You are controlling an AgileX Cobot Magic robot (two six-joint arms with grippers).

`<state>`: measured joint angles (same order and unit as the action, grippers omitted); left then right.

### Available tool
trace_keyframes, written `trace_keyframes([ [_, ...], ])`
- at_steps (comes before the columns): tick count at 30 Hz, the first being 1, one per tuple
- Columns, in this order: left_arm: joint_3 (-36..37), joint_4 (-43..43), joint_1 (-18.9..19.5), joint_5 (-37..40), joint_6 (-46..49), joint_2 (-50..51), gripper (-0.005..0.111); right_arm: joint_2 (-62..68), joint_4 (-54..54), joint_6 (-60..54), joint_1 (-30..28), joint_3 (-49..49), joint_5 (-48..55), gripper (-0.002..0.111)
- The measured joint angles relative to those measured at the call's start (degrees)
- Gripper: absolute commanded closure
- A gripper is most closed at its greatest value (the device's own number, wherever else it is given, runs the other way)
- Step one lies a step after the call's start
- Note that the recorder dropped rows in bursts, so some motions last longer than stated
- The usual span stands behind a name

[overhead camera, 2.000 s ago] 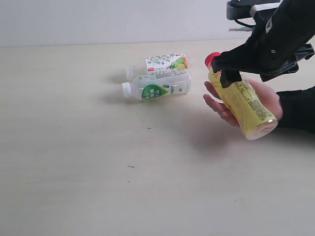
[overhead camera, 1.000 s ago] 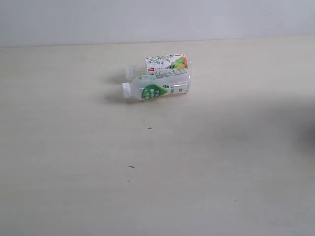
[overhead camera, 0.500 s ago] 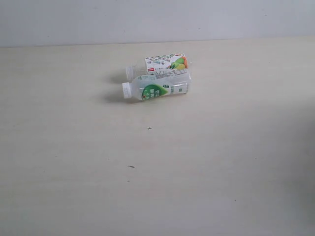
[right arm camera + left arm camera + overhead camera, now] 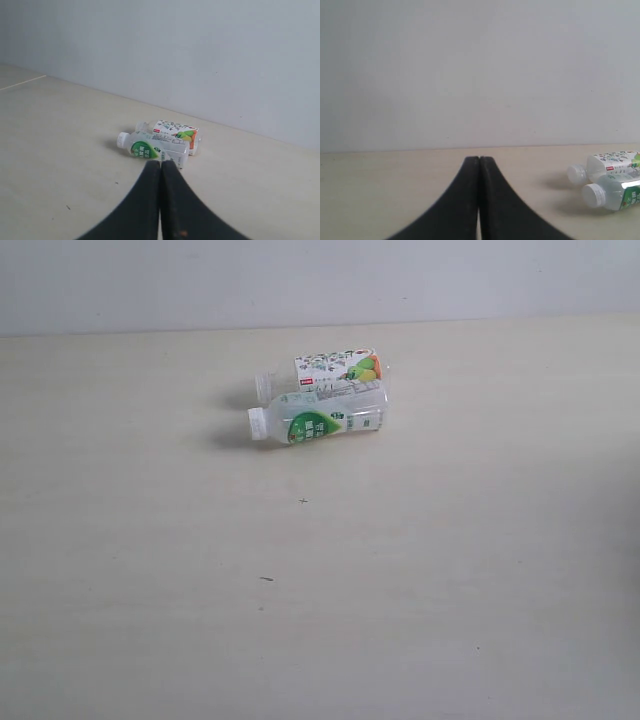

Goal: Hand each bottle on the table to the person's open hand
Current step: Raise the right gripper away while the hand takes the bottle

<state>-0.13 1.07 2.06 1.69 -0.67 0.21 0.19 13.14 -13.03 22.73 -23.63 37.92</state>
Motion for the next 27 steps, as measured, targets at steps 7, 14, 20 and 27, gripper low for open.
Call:
trace_keyframes([
  [7, 0.0, 0.0, 0.0, 0.0, 0.0, 0.0, 0.107, 0.0, -1.6, 0.0, 2.9, 0.0, -2.7, 0.108],
  [14, 0.0, 0.0, 0.0, 0.0, 0.0, 0.0, 0.107, 0.0, -3.0, 0.0, 3.2, 0.0, -4.3, 0.108],
  [20, 0.0, 0.0, 0.0, 0.0, 0.0, 0.0, 0.107, 0.0, -2.6, 0.0, 3.2, 5.3, -8.3, 0.108],
  [27, 0.0, 0.0, 0.0, 0.0, 0.0, 0.0, 0.107, 0.0, -2.6, 0.0, 3.2, 10.5, -10.8, 0.108],
])
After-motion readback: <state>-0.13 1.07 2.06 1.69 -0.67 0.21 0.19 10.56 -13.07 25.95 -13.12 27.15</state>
